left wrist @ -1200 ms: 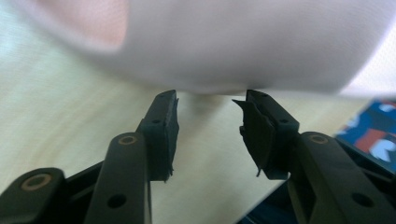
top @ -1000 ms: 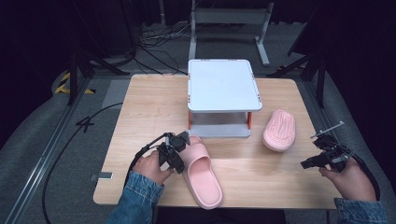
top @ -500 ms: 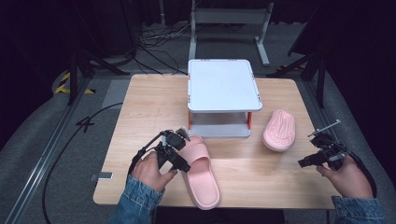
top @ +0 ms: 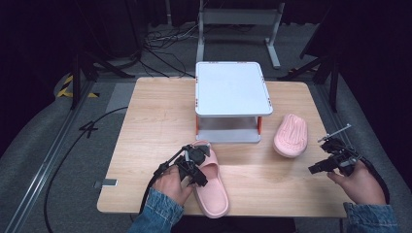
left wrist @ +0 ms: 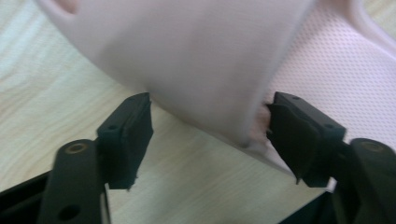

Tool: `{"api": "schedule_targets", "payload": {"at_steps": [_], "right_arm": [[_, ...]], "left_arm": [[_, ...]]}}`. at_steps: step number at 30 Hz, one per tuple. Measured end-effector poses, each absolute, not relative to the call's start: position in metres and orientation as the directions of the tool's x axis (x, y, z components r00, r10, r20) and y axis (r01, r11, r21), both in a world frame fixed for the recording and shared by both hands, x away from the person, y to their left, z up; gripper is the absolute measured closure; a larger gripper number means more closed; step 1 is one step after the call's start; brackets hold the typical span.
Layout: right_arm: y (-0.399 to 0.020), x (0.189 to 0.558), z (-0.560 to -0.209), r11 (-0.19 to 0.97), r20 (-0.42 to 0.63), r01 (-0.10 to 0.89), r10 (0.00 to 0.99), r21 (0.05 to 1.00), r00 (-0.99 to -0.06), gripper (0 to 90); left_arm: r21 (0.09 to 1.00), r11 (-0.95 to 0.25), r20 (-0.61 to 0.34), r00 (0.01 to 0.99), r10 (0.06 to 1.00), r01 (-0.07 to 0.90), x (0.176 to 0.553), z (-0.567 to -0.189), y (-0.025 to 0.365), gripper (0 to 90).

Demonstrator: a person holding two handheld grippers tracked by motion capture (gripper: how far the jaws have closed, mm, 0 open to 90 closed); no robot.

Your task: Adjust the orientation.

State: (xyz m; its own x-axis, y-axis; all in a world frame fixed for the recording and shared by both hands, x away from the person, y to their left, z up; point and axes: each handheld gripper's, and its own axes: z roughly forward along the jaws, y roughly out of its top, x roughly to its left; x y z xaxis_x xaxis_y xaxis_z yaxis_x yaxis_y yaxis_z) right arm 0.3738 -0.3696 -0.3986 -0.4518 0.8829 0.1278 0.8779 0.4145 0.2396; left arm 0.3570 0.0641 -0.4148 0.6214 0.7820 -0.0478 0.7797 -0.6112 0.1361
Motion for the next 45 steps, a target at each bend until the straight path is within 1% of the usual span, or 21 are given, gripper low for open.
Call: {"api": "schedule_targets", "payload": {"at_steps": [2,3,7,14,15,18,22,29,32,39,45], "right_arm": [[-0.369,0.374,-0.399,0.418,0.128,0.877,0.882,0.236,-0.454,58.3],[-0.369,0.374,-0.399,0.419,0.127,0.877,0.881,0.236,-0.455,58.2],[-0.367,0.374,-0.4,0.423,0.125,0.875,0.88,0.236,-0.459,58.2],[-0.366,0.374,-0.401,0.426,0.124,0.875,0.879,0.229,-0.461,58.2],[-0.366,0.374,-0.401,0.432,0.123,0.873,0.876,0.229,-0.466,58.2],[-0.366,0.374,-0.401,0.429,0.124,0.874,0.877,0.229,-0.464,58.3],[-0.367,0.373,-0.401,0.424,0.125,0.876,0.88,0.229,-0.458,58.3],[-0.371,0.369,-0.401,0.411,0.119,0.882,0.888,0.23,-0.445,58.1],[-0.374,0.366,-0.402,0.407,0.119,0.884,0.89,0.229,-0.441,58.1],[-0.377,0.36,-0.404,0.398,0.116,0.89,0.896,0.222,-0.43,58.1],[-0.382,0.353,-0.405,0.383,0.111,0.896,0.903,0.225,-0.414,58.3]], "left_arm": [[0.146,-0.603,-0.052,0.614,0.787,0.785,0.358,-0.412,0.067,41.8],[0.158,-0.603,-0.052,0.616,0.786,0.782,0.358,-0.41,0.068,44.1],[0.203,-0.589,-0.052,0.609,0.791,0.782,0.356,-0.402,0.073,58.2],[0.223,-0.582,-0.037,0.604,0.796,0.782,0.357,-0.399,0.078,71.4],[0.225,-0.579,-0.036,0.601,0.798,0.783,0.357,-0.398,0.078,71.4],[0.235,-0.577,-0.038,0.6,0.799,0.782,0.356,-0.395,0.08,76.8],[0.255,-0.586,-0.049,0.615,0.787,0.769,0.355,-0.392,0.078,79.4],[0.304,-0.583,-0.06,0.626,0.778,0.753,0.358,-0.384,0.076,80.3],[0.34,-0.565,-0.072,0.62,0.782,0.752,0.364,-0.379,0.08,80.3],[0.373,-0.566,-0.049,0.625,0.779,0.735,0.375,-0.37,0.08,80.3],[0.429,-0.523,-0.073,0.605,0.793,0.737,0.392,-0.36,0.083,80.3]]}}
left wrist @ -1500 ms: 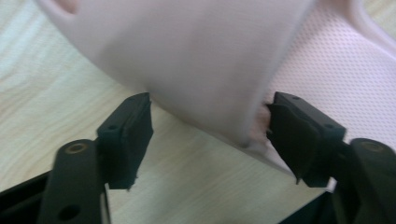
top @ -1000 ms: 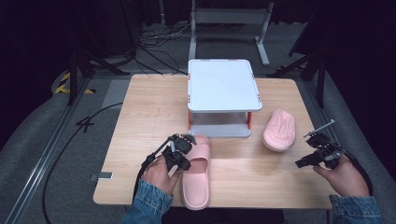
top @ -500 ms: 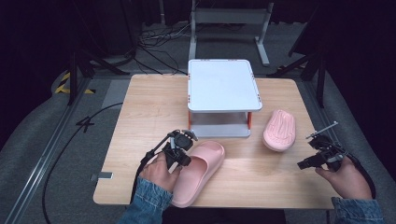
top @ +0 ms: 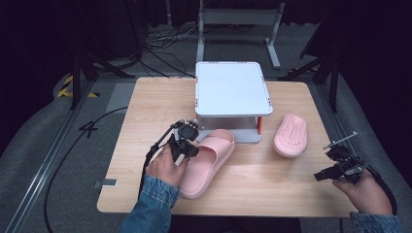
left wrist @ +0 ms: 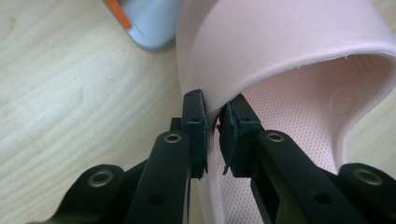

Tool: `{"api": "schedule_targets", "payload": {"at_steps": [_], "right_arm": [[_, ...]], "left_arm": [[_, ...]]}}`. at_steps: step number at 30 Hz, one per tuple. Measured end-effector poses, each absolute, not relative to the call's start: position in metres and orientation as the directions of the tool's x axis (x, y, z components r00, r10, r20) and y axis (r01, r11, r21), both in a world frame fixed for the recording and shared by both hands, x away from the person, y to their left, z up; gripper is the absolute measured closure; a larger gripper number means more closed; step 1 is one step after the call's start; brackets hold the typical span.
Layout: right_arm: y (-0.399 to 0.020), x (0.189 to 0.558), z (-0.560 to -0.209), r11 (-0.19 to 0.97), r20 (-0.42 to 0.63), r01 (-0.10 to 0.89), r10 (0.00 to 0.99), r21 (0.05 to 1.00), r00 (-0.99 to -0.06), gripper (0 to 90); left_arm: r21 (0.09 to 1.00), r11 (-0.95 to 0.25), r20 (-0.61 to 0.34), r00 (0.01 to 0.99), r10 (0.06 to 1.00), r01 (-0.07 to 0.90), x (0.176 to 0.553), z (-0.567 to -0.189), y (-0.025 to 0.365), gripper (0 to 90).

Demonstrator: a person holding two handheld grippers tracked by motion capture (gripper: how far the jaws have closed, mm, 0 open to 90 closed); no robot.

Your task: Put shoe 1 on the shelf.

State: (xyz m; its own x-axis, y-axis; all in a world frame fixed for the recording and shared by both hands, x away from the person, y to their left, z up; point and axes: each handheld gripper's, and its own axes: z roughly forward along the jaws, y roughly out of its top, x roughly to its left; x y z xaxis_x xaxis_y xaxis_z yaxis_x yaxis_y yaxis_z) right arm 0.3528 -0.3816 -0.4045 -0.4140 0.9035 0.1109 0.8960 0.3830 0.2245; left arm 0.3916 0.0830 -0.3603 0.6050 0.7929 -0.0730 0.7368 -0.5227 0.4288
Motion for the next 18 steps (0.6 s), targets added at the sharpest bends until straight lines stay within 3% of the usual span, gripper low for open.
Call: {"api": "schedule_targets", "payload": {"at_steps": [6,18], "right_arm": [[-0.385,0.349,-0.406,0.368,0.11,0.904,0.911,0.219,-0.397,58.4],[-0.381,0.353,-0.409,0.387,0.113,0.897,0.902,0.214,-0.416,58.3]], "left_arm": [[0.492,-0.468,-0.113,0.587,0.802,0.734,0.411,-0.356,0.08,80.3],[0.473,-0.376,-0.136,0.488,0.862,0.797,0.44,-0.373,0.078,79.6]]}}
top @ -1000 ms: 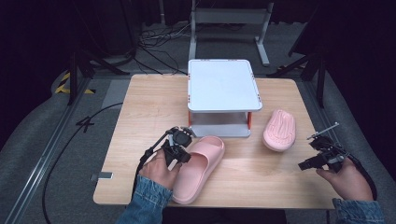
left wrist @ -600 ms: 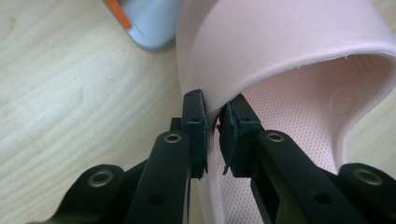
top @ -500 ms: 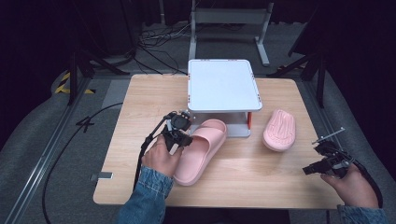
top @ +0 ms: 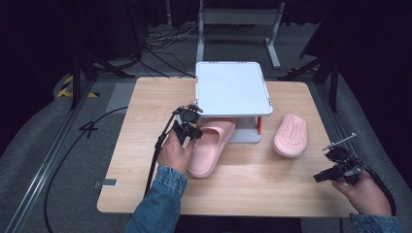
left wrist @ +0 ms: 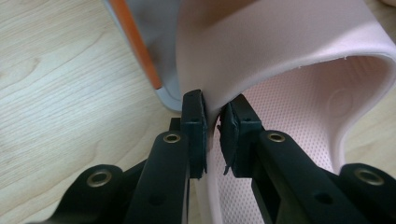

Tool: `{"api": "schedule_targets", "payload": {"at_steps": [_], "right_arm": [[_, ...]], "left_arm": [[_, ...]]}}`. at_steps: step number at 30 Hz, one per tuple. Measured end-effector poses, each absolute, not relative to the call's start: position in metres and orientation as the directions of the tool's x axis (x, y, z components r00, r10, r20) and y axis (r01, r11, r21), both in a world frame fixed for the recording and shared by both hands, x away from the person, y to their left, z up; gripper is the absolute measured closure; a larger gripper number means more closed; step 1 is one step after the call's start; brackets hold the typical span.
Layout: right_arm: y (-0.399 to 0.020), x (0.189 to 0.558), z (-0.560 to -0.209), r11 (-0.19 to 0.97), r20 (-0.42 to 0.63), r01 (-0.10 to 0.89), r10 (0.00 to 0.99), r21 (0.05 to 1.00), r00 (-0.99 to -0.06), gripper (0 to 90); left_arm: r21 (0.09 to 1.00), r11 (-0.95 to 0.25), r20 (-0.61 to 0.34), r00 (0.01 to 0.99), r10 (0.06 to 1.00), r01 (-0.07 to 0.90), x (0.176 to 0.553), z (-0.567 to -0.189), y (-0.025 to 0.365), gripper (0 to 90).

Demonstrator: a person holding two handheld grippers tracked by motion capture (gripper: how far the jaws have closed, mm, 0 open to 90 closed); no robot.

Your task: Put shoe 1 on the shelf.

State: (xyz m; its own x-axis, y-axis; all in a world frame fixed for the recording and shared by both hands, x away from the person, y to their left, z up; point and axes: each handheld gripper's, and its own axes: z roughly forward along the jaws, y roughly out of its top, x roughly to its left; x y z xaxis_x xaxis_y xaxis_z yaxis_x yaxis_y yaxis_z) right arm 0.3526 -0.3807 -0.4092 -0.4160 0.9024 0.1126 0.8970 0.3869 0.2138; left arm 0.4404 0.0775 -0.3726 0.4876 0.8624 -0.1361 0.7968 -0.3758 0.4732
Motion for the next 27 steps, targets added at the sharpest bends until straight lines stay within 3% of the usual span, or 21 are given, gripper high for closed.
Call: {"api": "schedule_targets", "payload": {"at_steps": [9,23,27], "right_arm": [[-0.378,0.354,-0.411,0.397,0.119,0.894,0.897,0.207,-0.426,57.9],[-0.374,0.357,-0.411,0.412,0.119,0.888,0.89,0.205,-0.441,57.7],[-0.372,0.359,-0.411,0.415,0.117,0.886,0.889,0.208,-0.444,57.7]], "left_arm": [[0.453,-0.387,-0.101,0.478,0.873,0.803,0.447,-0.391,0.075,78.5],[0.416,-0.369,-0.13,0.456,0.88,0.831,0.446,-0.4,0.081,75.9],[0.41,-0.351,-0.128,0.435,0.891,0.842,0.444,-0.399,0.084,60.1]]}}
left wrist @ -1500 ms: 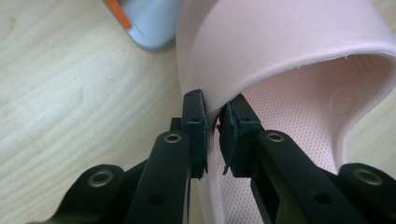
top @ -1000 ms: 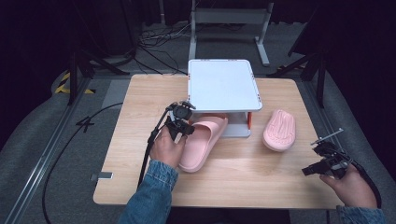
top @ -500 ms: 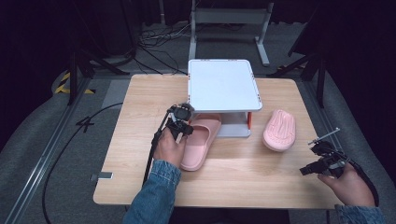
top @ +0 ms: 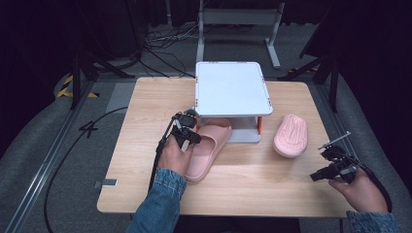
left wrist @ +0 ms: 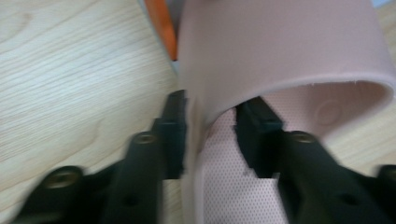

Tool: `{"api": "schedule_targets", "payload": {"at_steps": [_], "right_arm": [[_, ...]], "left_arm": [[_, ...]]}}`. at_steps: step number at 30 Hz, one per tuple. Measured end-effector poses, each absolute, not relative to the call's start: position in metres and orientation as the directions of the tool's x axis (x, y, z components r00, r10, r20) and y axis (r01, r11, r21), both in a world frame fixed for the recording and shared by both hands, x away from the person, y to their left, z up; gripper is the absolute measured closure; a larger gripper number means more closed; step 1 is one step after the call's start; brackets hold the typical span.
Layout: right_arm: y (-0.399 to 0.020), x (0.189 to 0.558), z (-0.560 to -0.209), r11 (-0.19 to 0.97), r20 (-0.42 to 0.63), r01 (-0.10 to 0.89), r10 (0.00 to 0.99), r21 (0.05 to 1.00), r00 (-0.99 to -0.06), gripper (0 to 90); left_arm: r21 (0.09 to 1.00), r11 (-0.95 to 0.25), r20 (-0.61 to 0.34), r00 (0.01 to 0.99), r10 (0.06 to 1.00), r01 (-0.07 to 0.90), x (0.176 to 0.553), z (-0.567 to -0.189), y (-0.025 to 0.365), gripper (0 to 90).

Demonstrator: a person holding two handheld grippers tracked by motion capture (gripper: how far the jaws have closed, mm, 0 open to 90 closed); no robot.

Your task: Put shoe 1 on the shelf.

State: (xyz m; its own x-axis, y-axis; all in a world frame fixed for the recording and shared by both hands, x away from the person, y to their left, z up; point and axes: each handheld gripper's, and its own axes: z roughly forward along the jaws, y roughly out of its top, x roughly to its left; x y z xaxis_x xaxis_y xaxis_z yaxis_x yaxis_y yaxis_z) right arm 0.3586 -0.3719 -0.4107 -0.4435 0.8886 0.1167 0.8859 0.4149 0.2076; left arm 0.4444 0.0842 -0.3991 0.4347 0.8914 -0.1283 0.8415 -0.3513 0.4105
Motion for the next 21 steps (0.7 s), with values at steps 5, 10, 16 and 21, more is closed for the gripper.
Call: {"api": "schedule_targets", "payload": {"at_steps": [5,10,16,21], "right_arm": [[-0.369,0.362,-0.41,0.425,0.114,0.88,0.884,0.212,-0.454,57.3],[-0.365,0.366,-0.407,0.44,0.108,0.871,0.876,0.219,-0.47,57.0],[-0.357,0.372,-0.406,0.46,0.107,0.86,0.865,0.22,-0.49,56.9],[-0.353,0.374,-0.403,0.47,0.106,0.854,0.859,0.223,-0.501,56.9]], "left_arm": [[0.422,-0.362,-0.111,0.443,0.889,0.831,0.431,-0.387,0.091,51.3],[0.43,-0.405,-0.035,0.463,0.886,0.807,0.407,-0.369,0.111,52.9],[0.286,-0.396,-0.032,0.422,0.906,0.873,0.404,-0.394,0.136,66.0],[0.202,-0.441,-0.067,0.462,0.884,0.874,0.407,-0.419,0.129,71.4]]}}
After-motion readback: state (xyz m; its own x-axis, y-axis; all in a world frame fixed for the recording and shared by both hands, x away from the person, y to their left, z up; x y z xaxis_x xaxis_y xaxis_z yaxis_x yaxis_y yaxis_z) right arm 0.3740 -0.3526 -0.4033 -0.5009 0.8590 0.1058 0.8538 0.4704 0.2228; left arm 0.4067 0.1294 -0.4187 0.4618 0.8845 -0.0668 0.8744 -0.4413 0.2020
